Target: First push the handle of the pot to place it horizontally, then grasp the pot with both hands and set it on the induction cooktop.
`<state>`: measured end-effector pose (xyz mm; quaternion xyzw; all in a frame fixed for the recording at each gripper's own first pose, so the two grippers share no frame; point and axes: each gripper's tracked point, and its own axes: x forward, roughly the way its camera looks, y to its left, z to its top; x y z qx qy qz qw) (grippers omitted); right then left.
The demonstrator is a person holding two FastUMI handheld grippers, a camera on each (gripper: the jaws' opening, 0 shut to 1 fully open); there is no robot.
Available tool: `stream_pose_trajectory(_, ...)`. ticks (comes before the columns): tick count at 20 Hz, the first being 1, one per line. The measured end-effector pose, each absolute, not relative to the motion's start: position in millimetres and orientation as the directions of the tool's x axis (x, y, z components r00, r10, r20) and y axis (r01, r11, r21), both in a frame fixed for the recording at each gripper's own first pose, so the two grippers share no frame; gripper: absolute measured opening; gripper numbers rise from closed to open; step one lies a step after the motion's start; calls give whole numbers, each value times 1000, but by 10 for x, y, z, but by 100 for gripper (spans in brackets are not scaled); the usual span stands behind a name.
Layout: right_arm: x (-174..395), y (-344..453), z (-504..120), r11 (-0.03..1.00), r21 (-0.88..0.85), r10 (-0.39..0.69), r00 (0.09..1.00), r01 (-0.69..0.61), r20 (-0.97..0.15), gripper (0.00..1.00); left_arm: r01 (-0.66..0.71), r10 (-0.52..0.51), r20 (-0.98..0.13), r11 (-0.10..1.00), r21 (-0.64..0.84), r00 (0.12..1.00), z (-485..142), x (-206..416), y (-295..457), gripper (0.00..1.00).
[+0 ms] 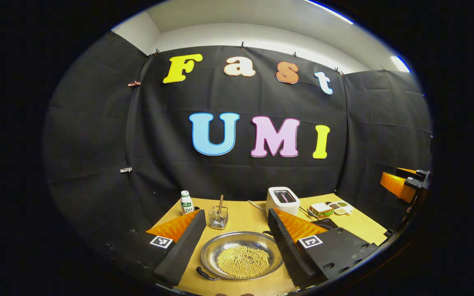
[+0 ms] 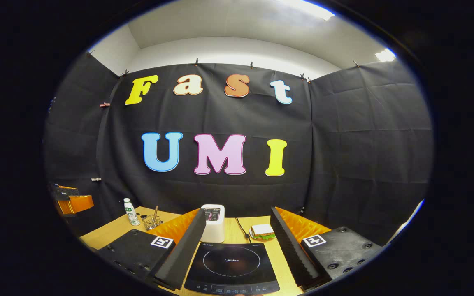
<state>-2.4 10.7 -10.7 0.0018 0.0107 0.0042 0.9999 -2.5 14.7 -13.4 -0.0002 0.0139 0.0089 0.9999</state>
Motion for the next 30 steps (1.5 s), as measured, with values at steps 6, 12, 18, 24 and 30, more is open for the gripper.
stream_pose_trajectory(6, -42, 93, -94, 1000, 1, 1, 1000, -1, -17, 98, -5, 5, -29, 1000, -3, 1000, -160, -19, 124, 95)
stream_pose_trajectory(12, -67, 91, -126, 1000, 4, -4, 1000, 4, -22, 98, -1, 0, -55, 1000, -14, 998, -235, 31, 164, 95)
stream_pose_trajectory(18, -60, 101, -153, 1000, 9, -2, 1000, 2, -26, 98, 42, -47, -160, 998, -36, 986, -518, 54, 162, 93)
stream_pose_trajectory(24, -96, 94, -231, 1000, 4, 5, 999, -5, -43, 98, 68, -104, -286, 989, -132, 953, -982, 37, 264, 60)
stream_pose_trajectory(30, -97, 91, -390, 1000, 5, 6, 996, -6, -88, 98, 29, -79, -405, 991, -128, 911, -1484, -17, 575, 6)
